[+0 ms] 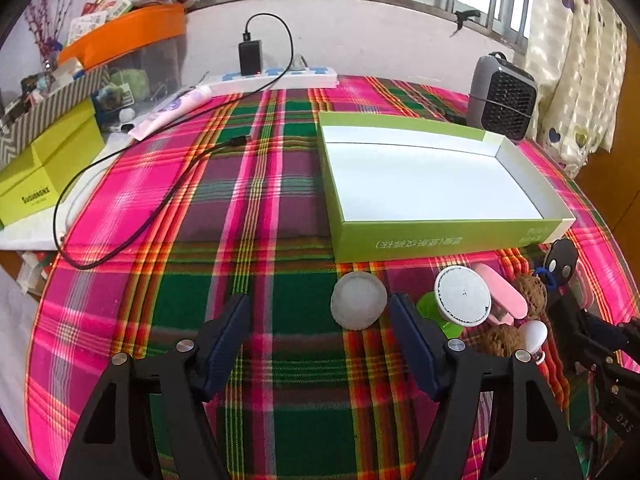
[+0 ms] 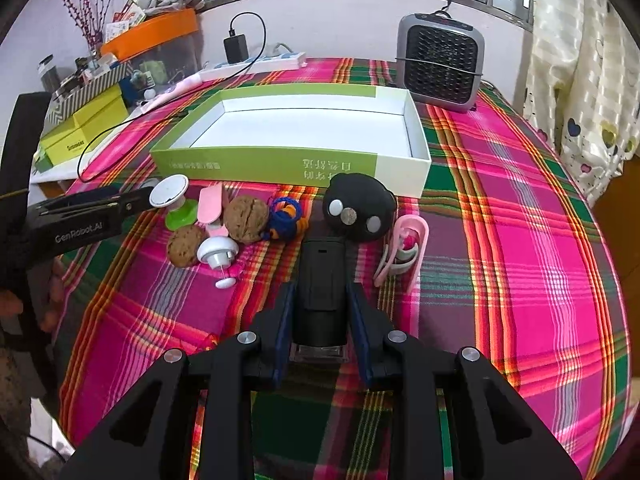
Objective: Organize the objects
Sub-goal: 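Close the right tool on the black device while the left tool grasps the clear jar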
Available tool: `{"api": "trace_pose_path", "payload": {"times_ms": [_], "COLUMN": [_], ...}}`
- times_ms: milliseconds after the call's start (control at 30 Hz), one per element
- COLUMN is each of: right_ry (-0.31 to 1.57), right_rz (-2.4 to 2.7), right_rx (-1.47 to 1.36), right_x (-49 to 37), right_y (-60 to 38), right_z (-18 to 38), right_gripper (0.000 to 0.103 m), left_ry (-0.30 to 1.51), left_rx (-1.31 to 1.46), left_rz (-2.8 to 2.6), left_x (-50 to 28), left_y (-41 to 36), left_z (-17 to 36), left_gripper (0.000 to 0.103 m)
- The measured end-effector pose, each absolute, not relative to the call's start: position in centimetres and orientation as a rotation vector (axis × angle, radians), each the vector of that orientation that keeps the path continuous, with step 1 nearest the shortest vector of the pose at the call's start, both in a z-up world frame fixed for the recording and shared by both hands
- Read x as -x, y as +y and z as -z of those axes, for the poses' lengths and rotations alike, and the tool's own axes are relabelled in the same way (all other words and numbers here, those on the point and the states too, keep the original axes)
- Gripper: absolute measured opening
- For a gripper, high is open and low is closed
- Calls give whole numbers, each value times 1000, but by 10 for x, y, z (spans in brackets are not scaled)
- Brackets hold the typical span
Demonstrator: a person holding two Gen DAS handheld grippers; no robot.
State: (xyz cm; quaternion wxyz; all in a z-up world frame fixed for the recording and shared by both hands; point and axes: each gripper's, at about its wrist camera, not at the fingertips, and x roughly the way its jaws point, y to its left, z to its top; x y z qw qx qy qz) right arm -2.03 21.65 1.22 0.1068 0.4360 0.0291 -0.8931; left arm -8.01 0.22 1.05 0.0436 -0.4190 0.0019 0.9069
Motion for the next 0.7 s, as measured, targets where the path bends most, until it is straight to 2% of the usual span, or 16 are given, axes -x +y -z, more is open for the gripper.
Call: {"api": "trace_pose_path", "payload": {"times_ms": [333, 500, 567, 700], "right_ry": [122, 111, 120, 114], "right_rz": [2623, 2631, 2634, 2634], "right_rx": [-1293, -1300, -1299, -1298], "right_x": [25, 28, 28, 28], "right_y": [214, 213, 213, 213], "right_z": [-10, -11, -10, -11], "right_gripper": [29, 29, 29, 29], "left_ry": [20, 40, 42, 54], "left_rx": [1303, 1298, 1298, 1293], "left_rz": [-2742, -2749, -2749, -2748], "left_x": [86, 87, 87, 86], "left_y": [7, 9, 9, 9], "left_z": [-7, -8, -8, -8], "left_gripper": [56, 40, 37, 26]}}
